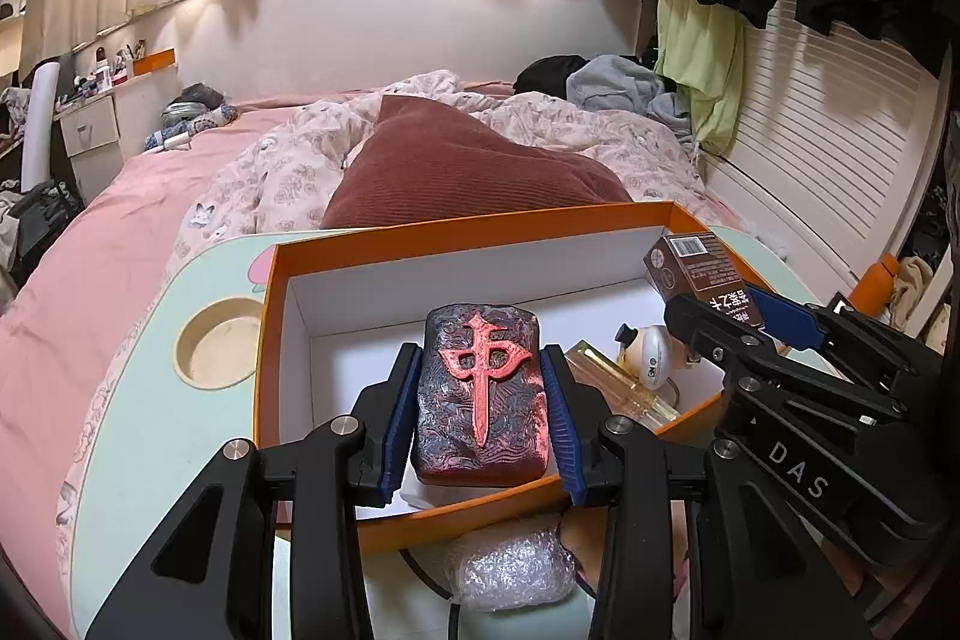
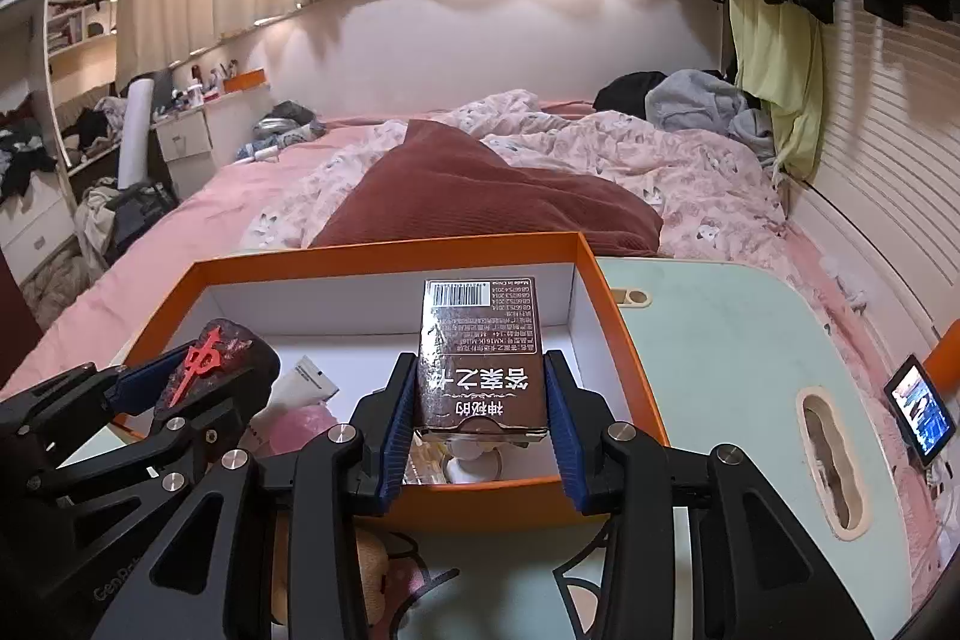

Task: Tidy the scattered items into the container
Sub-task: 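Carry the tile into the box and open the left tool while the right tool drops the brown box in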

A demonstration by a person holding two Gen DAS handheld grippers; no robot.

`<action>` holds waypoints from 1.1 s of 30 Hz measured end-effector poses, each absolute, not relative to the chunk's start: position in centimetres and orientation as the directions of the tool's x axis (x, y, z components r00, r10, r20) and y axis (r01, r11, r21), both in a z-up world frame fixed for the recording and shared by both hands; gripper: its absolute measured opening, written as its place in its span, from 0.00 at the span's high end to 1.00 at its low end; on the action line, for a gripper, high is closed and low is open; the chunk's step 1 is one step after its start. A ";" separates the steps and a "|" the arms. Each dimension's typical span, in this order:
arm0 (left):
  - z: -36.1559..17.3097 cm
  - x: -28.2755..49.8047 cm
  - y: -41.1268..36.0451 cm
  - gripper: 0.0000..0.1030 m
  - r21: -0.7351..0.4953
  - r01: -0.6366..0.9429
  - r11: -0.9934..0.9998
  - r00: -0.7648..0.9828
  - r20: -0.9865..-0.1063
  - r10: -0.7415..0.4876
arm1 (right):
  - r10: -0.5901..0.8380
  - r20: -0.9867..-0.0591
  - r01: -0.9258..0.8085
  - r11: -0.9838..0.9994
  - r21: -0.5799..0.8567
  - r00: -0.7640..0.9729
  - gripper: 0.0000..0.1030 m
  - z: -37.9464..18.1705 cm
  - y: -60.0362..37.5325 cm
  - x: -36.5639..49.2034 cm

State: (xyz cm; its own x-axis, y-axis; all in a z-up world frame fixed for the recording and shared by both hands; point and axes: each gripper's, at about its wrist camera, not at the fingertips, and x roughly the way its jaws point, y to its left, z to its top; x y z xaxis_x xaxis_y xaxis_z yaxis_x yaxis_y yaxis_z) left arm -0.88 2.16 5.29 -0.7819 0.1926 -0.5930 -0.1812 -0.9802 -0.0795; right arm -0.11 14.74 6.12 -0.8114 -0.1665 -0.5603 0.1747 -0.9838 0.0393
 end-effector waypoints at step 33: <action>5.2 -0.8 2.2 0.53 -0.065 -0.164 -0.984 -0.791 -0.588 0.170 | -0.153 -0.566 0.184 -0.983 0.003 -0.810 0.56 5.8 14.4 -0.4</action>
